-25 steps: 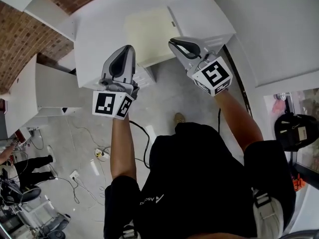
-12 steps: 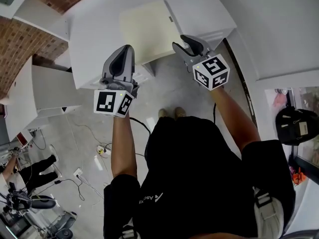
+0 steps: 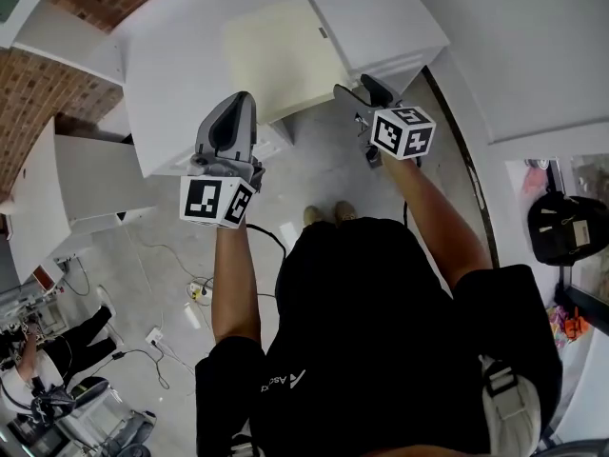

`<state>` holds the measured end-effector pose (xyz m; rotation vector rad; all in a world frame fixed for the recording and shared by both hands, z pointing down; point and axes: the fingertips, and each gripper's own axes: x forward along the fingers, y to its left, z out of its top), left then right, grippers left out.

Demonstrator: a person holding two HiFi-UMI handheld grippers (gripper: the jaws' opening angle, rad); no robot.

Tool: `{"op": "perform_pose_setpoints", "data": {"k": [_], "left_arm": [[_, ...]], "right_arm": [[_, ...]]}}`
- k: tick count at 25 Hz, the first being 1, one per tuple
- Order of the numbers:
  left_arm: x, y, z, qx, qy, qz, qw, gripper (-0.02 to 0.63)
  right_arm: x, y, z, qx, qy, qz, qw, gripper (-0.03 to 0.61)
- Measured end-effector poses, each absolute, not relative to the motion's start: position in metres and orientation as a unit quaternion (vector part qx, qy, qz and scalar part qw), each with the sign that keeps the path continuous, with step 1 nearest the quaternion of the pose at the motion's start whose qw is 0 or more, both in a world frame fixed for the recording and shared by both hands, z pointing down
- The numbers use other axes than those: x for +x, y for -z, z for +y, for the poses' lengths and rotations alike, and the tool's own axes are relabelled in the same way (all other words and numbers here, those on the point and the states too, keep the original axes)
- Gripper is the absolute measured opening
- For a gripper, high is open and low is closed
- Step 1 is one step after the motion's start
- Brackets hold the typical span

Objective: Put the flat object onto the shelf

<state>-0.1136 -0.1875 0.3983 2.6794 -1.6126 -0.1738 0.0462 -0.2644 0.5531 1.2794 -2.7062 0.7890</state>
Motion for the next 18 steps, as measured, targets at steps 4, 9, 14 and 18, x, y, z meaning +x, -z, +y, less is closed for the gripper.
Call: {"op": "perform_pose_setpoints", "data": {"k": [4,9,14,18], "left_arm": [[-0.118,-0.403,-0.188,0.855,0.050,-0.516,0.009,-0.002],[-0.125,-0.410,-0.191,0.854,0.039,-0.519,0.016,-0.002],[-0.128,-0.417,-0.193,0.852,0.029,-0.522,0.021,-0.002],[-0.129,-0.420,-0.195,0.851,0.022,-0.524,0.023,-0.002]], "right_arm": [[0.054,-0.575,-0.273,0.437,-0.337,-0.834,-0.019,0.344],[0.059,-0.608,-0.279,0.440,-0.445,-0.776,-0.076,0.368],[0.057,-0.634,-0.282,0.432,-0.515,-0.731,-0.118,0.383],[0.047,-0.648,-0.283,0.417,-0.551,-0.708,-0.146,0.385]]}}
